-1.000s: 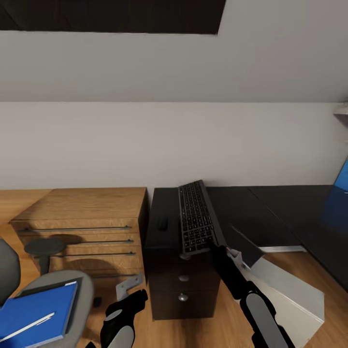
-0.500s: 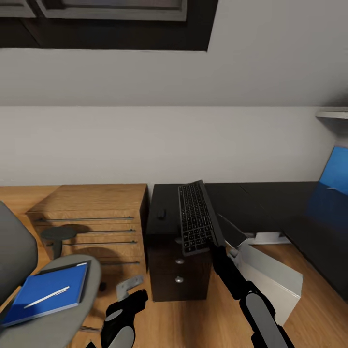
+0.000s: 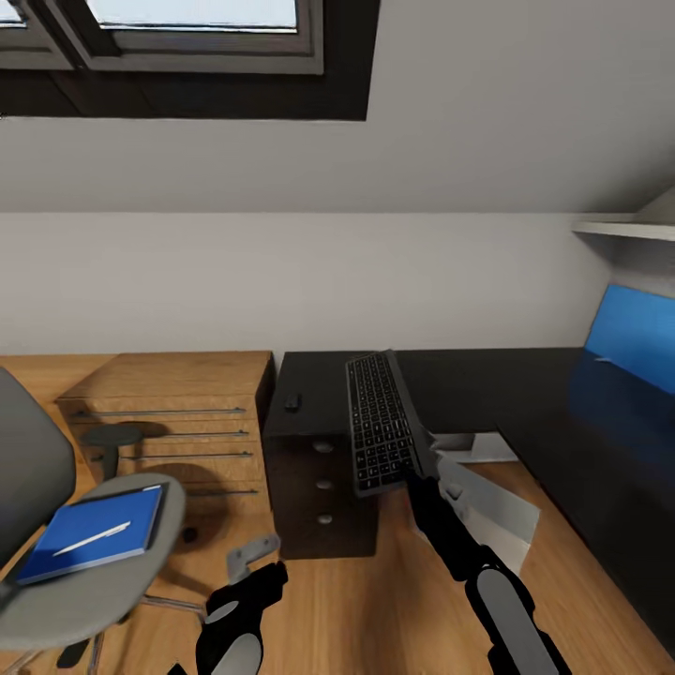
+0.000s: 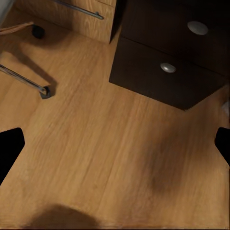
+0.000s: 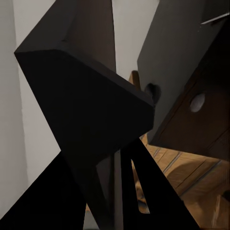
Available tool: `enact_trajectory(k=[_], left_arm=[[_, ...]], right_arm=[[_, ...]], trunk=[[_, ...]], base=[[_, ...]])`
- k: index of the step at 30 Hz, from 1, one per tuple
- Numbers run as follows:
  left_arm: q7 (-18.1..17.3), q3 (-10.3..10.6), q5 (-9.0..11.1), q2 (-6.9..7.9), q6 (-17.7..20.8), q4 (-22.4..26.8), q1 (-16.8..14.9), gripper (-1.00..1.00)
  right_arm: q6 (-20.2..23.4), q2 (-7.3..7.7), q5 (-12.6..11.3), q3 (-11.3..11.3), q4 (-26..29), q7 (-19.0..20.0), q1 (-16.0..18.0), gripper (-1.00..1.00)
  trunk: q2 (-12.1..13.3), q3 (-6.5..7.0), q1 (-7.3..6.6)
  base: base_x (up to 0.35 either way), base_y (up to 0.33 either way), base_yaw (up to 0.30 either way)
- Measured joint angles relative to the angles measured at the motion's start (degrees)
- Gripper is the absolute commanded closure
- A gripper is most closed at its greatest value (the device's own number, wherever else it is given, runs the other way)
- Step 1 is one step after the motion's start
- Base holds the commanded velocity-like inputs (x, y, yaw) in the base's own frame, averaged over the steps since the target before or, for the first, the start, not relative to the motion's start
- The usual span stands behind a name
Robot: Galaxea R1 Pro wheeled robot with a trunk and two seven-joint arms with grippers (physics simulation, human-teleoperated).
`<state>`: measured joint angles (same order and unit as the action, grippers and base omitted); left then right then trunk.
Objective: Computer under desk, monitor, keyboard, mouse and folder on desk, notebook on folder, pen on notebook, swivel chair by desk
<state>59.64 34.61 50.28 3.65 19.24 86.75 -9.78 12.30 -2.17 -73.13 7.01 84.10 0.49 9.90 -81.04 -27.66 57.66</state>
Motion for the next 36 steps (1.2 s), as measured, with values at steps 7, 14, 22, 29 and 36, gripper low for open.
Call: enact_trajectory(k=[7,14,22,29,36], left_arm=[[0.0,0.01,-0.01,0.0,-0.01,0.0,0.0,-1.0],[0.0,0.09,-0.01,0.0,-0.04,0.0,0.0,-1.0],[-0.07,0.09,-0.09,0.07,-0.07,0.0,0.0,-1.0],[-0.07,0.09,-0.08,0.09,-0.08,0.0,0.0,-1.0],[-0.08,0.09,-0.1,0.09,-0.07,0.0,0.0,-1.0]], right_arm=[[0.0,0.07,0.01,0.0,0.0,0.0,0.0,1.0],[0.0,0.14,0.01,-0.01,0.0,0.0,0.01,1.0],[0.0,0.16,0.01,0.0,0.0,0.0,0.0,1.0],[0.0,0.16,0.01,0.0,0.0,0.0,0.0,1.0],[-0.01,0.17,0.0,0.0,-0.01,0.0,0.0,1.0]], trunk=[[2.81,1.26,-1.54],[5.62,2.52,-3.08],[8.83,3.95,-4.83],[11.64,5.21,-6.37],[14.45,6.47,-7.91]], base=[[-0.283,-0.242,0.0],[-0.283,-0.242,0.0],[-0.283,-0.241,0.0],[-0.29,-0.202,0.0],[-0.321,-0.116,0.0]])
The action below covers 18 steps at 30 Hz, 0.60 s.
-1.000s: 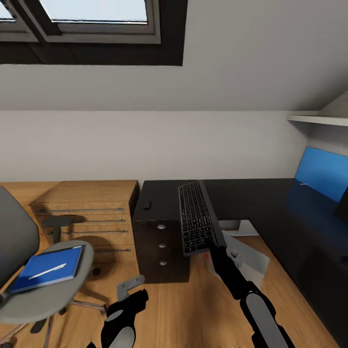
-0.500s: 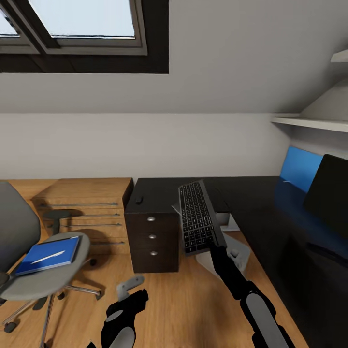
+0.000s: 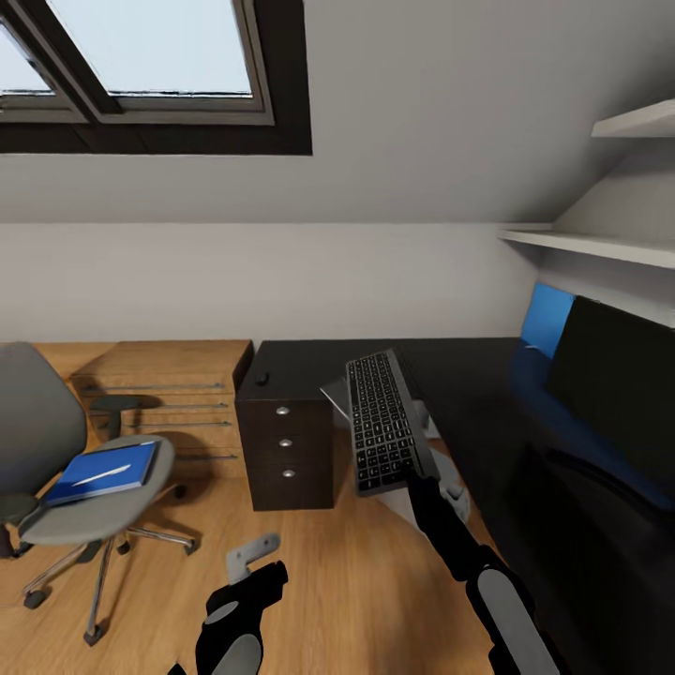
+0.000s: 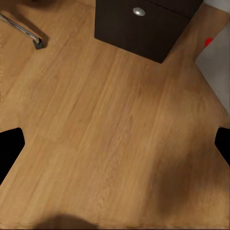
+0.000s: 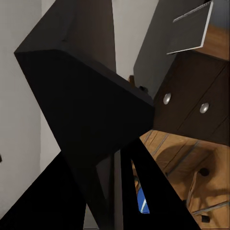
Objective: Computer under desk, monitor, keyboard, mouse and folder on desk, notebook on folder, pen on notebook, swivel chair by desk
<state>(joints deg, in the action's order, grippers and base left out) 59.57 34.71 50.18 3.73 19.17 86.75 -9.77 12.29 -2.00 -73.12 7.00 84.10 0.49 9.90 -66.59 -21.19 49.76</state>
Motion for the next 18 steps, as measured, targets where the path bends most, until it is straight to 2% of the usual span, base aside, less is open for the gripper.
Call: enact_trajectory(k=[12,18], left_arm=[[0.0,0.0,0.01,0.0,-0.01,0.09,0.0,-1.0],[0.0,0.0,0.0,0.0,0.02,0.09,0.0,-1.0]], right_arm=[[-0.01,-0.07,-0.03,0.0,-0.25,0.06,0.0,1.0],[0.0,-0.08,0.0,0.0,-0.27,0.07,-0.01,1.0]], trunk=[[4.82,2.16,-2.64],[4.83,2.16,-2.64]], base=[[-0.335,-0.048,0.0],[-0.339,-0.001,0.0]])
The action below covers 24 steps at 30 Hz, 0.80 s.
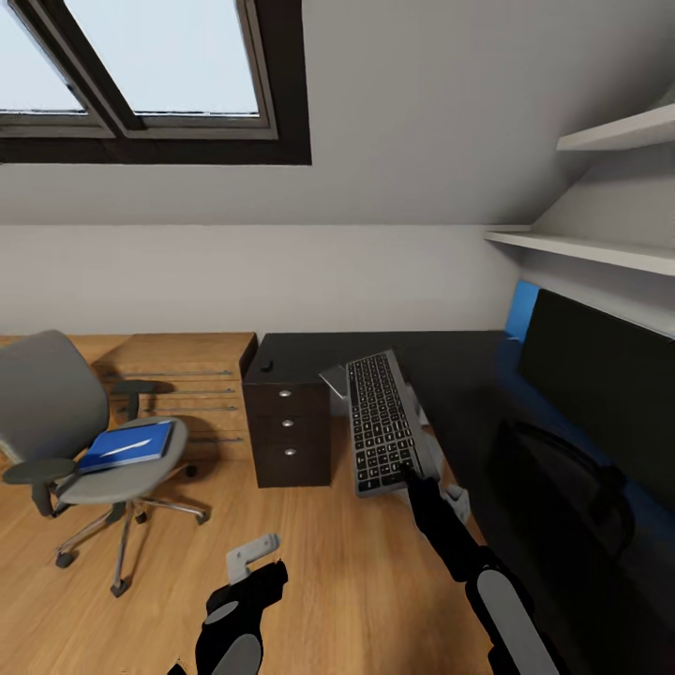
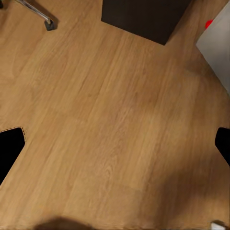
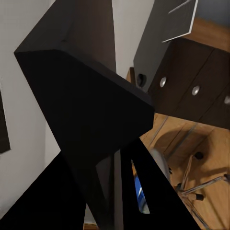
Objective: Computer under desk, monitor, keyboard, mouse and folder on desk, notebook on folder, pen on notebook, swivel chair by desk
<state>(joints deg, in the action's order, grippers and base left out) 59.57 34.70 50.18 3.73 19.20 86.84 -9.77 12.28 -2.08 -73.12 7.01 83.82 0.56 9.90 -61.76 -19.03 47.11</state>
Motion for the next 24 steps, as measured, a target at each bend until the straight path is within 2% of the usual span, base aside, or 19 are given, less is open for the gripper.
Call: enact_trajectory(k=[2,19,24], left_arm=[[0.0,0.0,0.03,0.0,-0.01,0.0,0.0,-1.0],[0.0,0.0,0.09,0.0,0.06,0.0,0.0,-1.0],[0.0,-0.05,0.16,0.0,0.07,-0.01,0.0,-1.0]], right_arm=[[0.0,0.0,-0.03,0.0,0.0,0.0,0.0,1.0],[-0.22,-0.5,-0.24,0.26,-0.08,0.11,0.0,1.0],[-0.13,-0.49,-0.28,0.16,-0.12,0.09,0.0,1.0]], trunk=[[0.0,0.0,0.0],[6.81,3.05,-3.73],[6.82,3.06,-3.76]], base=[[-0.339,0.0,0.0],[-0.34,0.0,0.0],[-0.201,0.0,0.0]])
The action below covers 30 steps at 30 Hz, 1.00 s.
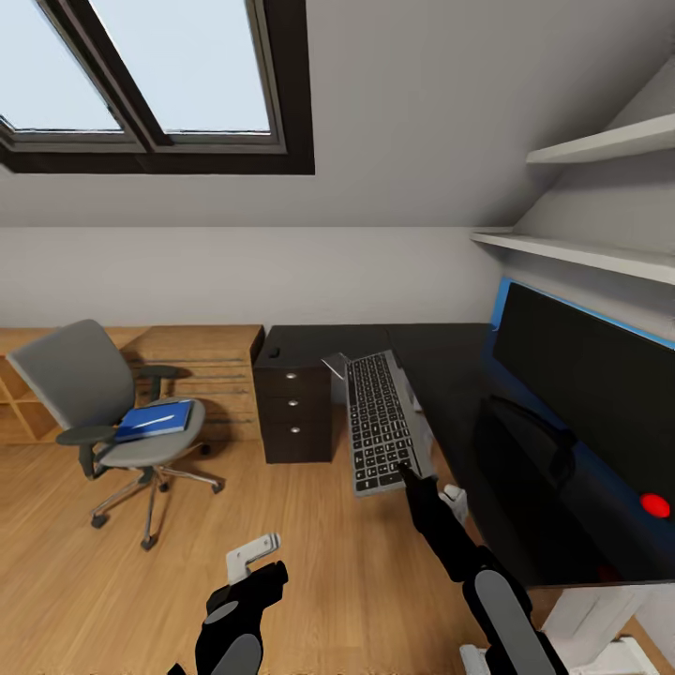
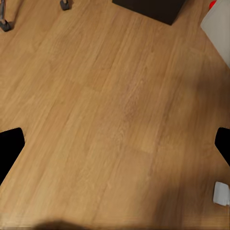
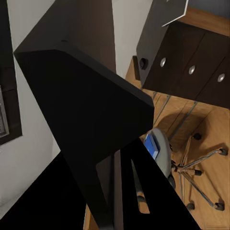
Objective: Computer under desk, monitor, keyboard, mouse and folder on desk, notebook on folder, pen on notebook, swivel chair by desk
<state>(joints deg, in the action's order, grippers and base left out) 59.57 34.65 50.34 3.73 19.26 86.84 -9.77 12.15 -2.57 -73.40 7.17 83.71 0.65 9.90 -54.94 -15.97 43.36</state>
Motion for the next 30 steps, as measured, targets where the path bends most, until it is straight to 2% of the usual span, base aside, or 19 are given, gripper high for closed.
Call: enact_trajectory(k=[8,9,11,24,25,30], left_arm=[[-0.09,0.05,-0.04,0.0,-0.09,0.0,0.0,-1.0],[-0.1,0.11,-0.05,0.01,-0.11,0.0,0.0,-1.0],[-0.11,0.15,-0.06,0.01,-0.11,0.0,0.0,-1.0],[-0.02,0.42,-0.06,0.01,-0.12,0.0,0.0,-1.0],[-0.02,0.47,-0.03,0.01,-0.12,0.0,0.01,-1.0],[-0.02,0.49,-0.05,0.01,-0.12,0.0,0.0,-1.0]], right_arm=[[-0.12,0.04,-0.32,-0.16,-0.12,0.0,0.0,1.0],[-0.13,0.06,-2.41,-0.17,-0.1,-0.03,0.0,1.0],[-0.1,0.08,-3.21,-0.17,-0.12,-0.07,0.02,1.0],[-0.11,0.32,-3.47,-0.63,-0.7,-0.1,0.01,1.0],[0.03,0.37,-4.38,-1.41,-1.03,-0.14,0.01,1.0],[0.37,0.49,-8.9,-2.5,-1.32,-0.37,0.0,1.0]], trunk=[[0.0,0.0,-0.02],[0.0,0.0,-0.02],[0.0,0.0,-0.02],[0.0,0.0,-0.02],[0.0,0.0,-0.02],[0.0,0.0,-0.02]], base=[[-0.022,-0.064,0.0],[-0.001,-0.278,0.0],[0.0,-0.296,0.0],[0.0,-0.309,0.0],[0.0,-0.312,0.0],[0.0,-0.311,0.0]])
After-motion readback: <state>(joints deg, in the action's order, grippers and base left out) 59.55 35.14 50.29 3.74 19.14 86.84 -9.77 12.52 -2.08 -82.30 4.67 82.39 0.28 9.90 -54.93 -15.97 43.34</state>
